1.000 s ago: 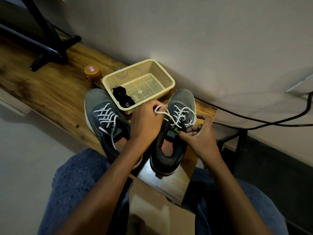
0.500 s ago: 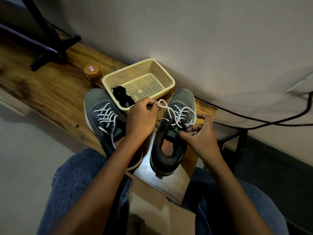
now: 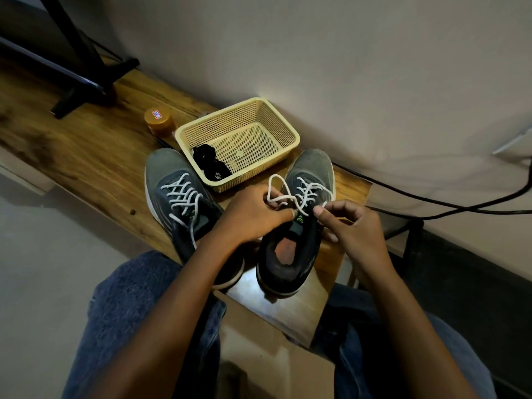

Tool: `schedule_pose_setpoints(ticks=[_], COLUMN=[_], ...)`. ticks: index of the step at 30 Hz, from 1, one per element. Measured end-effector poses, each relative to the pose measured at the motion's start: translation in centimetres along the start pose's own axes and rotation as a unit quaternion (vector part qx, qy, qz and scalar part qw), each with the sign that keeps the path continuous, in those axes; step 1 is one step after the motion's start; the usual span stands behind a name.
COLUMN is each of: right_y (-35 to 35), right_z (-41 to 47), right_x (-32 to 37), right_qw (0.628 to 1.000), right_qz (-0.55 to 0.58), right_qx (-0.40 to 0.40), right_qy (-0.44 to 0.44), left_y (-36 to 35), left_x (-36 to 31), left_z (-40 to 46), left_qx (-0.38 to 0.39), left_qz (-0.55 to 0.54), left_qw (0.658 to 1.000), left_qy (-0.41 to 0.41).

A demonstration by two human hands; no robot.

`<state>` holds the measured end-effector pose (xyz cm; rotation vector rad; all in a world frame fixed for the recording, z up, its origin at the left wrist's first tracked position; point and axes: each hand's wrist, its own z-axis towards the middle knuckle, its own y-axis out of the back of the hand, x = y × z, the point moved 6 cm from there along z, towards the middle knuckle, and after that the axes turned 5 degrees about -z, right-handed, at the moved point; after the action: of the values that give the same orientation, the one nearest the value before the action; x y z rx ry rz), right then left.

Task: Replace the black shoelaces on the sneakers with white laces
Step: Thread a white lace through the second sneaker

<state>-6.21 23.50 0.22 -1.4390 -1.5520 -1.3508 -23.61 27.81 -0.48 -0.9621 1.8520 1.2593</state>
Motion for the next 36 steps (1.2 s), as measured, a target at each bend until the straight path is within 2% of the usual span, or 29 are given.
schedule_pose_setpoints(ticks=[4,8,11,15,19,23,25,27,30,33,35,36], right_y=[0.4,3.2,5.7,7.6,9.2,9.3,9.2,9.0,7.6,4.9,2.5,1.4], right_z=[0.1,0.1,-0.1,-1.2,-2.0,-2.4,-2.1,-1.5,-0.9,-0.7,-0.6,-0.6], right_x=[0.0,0.6,1.1,2.0,2.1,2.2,2.1,1.8,1.6,2.2,1.7,1.4], right_qw=[0.999,0.988,0.962,0.917,0.875,0.865,0.882,0.906,0.920,0.940,0.962,0.961], right_qz=[-0.014,0.011,0.061,0.152,0.210,0.185,0.117,-0.029,-0.190,-0.242,-0.239,-0.259], right_qx=[-0.030,-0.152,-0.259,-0.348,-0.408,-0.429,-0.426,-0.407,-0.331,-0.209,-0.090,-0.049], right_qy=[0.006,0.019,0.061,0.118,0.154,0.182,0.162,0.114,0.089,0.119,0.093,0.085], left_y=[0.0,0.1,0.0,0.0,0.0,-0.1,-0.1,0.0,0.1,0.0,0.0,0.0], left_x=[0.2,0.2,0.5,0.7,0.7,0.6,0.5,0.6,0.5,0.6,0.5,0.5], left_z=[0.1,0.1,0.3,0.5,0.5,0.5,0.4,0.4,0.3,0.6,0.8,0.9], left_qx=[-0.021,-0.024,-0.027,-0.024,-0.022,-0.020,-0.018,-0.003,0.026,0.030,0.026,0.025], left_qz=[0.039,0.038,0.039,0.029,0.025,0.030,0.033,0.031,-0.011,-0.036,-0.014,-0.009], left_qw=[0.999,0.999,0.999,0.999,0.999,0.999,0.999,0.999,0.999,0.999,0.999,0.998], left_qy=[-0.011,-0.012,-0.015,-0.022,-0.023,-0.023,-0.026,-0.025,-0.014,-0.019,-0.041,-0.049])
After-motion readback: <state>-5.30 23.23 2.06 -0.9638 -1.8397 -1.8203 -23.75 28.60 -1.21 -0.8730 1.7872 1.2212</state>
